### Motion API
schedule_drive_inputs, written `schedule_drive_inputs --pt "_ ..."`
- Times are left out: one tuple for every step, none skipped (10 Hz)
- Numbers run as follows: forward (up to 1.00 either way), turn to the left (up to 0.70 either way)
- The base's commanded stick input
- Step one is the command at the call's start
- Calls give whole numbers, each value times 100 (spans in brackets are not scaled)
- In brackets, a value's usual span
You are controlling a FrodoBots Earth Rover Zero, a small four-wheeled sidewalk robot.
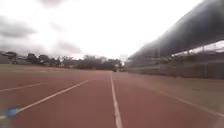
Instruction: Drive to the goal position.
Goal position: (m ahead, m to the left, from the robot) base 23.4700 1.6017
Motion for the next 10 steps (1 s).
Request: schedule_drive_inputs --pt "85 0" --pt "85 0" --pt "85 0" --pt "85 0" --pt "85 0" --pt "85 0" --pt "85 0" --pt "85 0" --pt "85 0" --pt "85 0"
